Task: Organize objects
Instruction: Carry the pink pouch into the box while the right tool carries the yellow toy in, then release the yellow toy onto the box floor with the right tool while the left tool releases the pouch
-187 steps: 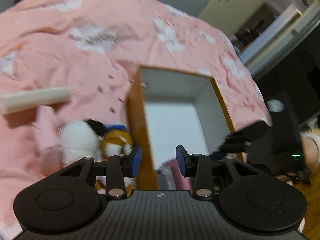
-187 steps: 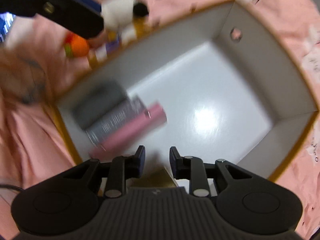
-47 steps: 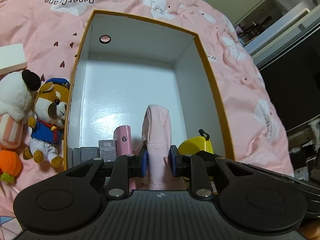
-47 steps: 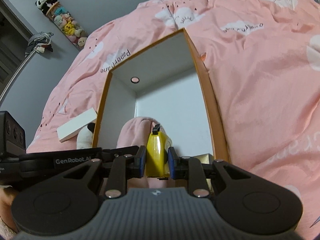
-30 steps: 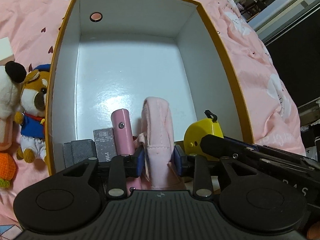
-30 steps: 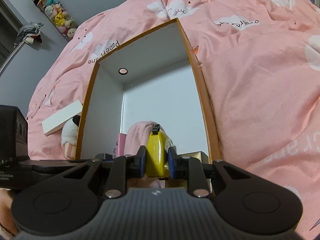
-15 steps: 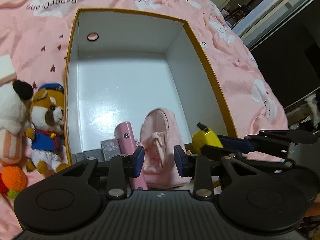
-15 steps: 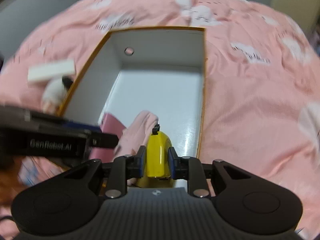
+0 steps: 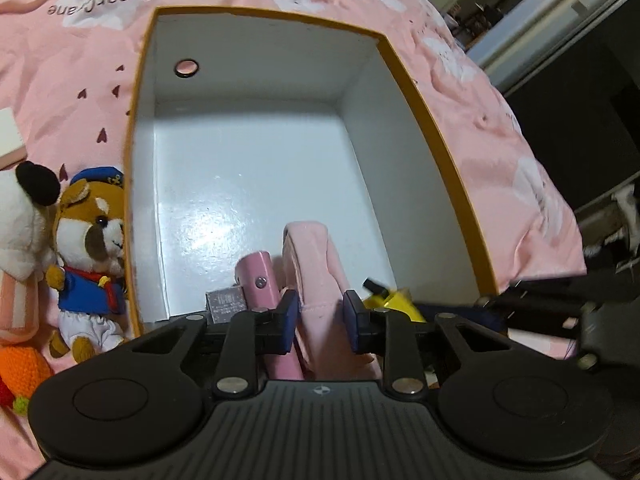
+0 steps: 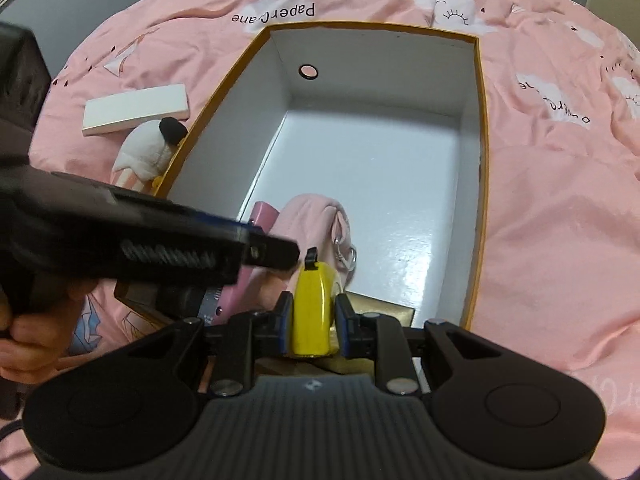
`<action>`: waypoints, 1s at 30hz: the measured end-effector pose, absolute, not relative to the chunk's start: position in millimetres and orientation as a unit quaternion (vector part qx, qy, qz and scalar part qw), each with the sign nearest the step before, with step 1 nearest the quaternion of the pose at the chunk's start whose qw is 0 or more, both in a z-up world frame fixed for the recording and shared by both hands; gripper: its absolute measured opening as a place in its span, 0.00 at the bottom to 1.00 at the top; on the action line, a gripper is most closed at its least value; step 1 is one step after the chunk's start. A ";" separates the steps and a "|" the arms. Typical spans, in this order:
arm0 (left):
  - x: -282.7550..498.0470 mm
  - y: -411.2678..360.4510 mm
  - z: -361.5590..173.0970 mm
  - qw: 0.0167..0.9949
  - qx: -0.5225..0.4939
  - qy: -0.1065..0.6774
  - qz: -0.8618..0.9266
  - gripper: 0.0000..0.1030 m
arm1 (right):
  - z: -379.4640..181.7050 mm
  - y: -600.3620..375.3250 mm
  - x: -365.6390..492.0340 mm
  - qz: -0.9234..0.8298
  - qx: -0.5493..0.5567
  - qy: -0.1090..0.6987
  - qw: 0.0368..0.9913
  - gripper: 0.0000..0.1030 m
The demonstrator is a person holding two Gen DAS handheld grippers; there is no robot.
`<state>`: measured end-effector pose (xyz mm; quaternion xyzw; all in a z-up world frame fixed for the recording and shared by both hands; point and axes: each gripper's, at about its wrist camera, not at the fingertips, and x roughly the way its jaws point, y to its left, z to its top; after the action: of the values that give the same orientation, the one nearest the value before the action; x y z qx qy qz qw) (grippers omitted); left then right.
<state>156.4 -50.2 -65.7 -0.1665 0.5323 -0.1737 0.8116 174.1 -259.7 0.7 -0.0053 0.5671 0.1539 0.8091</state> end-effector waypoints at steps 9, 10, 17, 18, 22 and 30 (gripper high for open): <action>155.5 -41.8 -70.3 0.802 -0.190 0.536 -0.182 0.28 | -8.3 -230.5 169.0 0.163 -0.205 0.573 0.776 0.22; 155.5 -40.9 -70.7 0.801 -0.193 0.536 -0.183 0.28 | -9.8 -227.9 167.8 0.166 -0.218 0.575 0.771 0.22; 156.4 -37.6 -71.9 0.798 -0.201 0.537 -0.186 0.28 | -10.5 -232.3 181.5 0.208 -0.171 0.626 0.732 0.26; 156.3 -36.9 -72.4 0.797 -0.203 0.537 -0.187 0.28 | -12.5 -233.2 183.0 0.212 -0.169 0.633 0.725 0.26; 156.4 -35.0 -74.3 0.794 -0.210 0.539 -0.190 0.28 | -15.4 -240.4 190.5 0.219 -0.151 0.656 0.706 0.27; 158.6 -35.1 -74.6 0.791 -0.211 0.540 -0.194 0.26 | -1.2 -235.4 206.6 0.297 -0.306 0.634 0.645 0.27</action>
<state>158.6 -35.1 -74.6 -0.2106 0.5402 -0.1937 0.7914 206.6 -235.4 -1.2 -0.3062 0.6342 0.2973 0.6447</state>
